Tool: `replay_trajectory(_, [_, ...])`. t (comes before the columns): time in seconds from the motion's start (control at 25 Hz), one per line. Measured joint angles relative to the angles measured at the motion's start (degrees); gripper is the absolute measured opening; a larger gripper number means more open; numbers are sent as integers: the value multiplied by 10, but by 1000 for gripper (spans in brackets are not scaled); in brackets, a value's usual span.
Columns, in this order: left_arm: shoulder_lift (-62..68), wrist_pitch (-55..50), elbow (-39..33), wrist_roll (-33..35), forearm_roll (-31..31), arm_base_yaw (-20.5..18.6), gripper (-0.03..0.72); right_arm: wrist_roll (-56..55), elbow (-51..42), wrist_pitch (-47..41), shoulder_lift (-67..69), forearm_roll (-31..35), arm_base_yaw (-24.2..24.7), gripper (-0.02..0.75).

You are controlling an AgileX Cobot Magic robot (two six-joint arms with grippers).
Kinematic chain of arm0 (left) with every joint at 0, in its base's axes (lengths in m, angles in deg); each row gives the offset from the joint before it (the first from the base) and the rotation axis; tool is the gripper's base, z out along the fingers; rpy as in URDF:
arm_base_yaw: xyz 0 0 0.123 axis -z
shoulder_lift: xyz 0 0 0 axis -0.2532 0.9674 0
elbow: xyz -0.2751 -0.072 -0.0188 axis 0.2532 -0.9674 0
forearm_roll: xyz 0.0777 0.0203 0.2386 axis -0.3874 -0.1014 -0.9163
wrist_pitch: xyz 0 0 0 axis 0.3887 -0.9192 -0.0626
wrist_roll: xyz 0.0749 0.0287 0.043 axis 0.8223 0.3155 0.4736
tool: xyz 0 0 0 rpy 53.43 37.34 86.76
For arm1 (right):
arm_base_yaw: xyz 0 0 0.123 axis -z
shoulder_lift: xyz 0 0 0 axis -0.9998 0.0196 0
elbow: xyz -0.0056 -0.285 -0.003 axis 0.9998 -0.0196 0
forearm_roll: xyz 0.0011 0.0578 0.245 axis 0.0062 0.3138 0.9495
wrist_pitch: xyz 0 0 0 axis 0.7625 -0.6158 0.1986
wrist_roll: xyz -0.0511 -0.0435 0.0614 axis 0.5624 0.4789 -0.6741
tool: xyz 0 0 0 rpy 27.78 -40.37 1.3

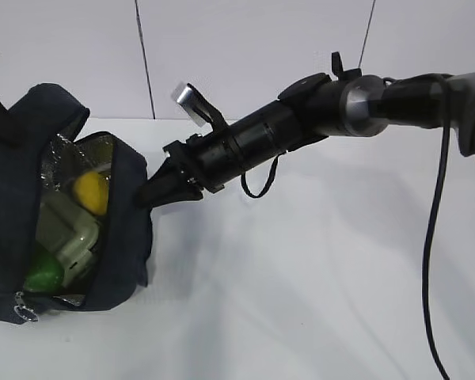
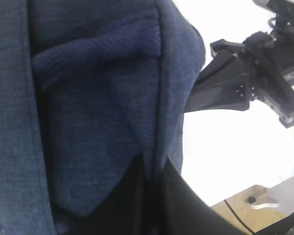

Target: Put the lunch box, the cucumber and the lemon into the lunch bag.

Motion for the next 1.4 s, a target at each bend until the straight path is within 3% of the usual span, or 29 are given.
replay_trajectory(0.2, [0, 0, 0, 1, 33, 0, 7, -45, 24, -3, -10, -37, 0, 20])
replay_trajectory(0.44, [0, 0, 0, 1, 80, 0, 7, -139, 52, -16, -77, -191, 26, 20])
replay_trajectory(0.52, [1, 1, 0, 1, 89, 5, 7, -158, 53, -21, -95, -207, 33, 20])
replay_trajectory(0.72, [22, 6, 0, -4, 98, 65, 7, -198, 54, -23, -132, -233, 39, 20])
replay_trajectory(0.92, [47, 40, 0, -7, 110, 123, 7, -258, 55, -34, -162, -341, 39, 20])
replay_trajectory(1.12, [63, 53, 0, -7, 125, 138, 7, -297, 55, -39, -199, -414, 41, 20])
replay_trajectory(1.4, [91, 53, 0, -7, 142, 157, 7, -335, 55, -41, -223, -456, 42, 20])
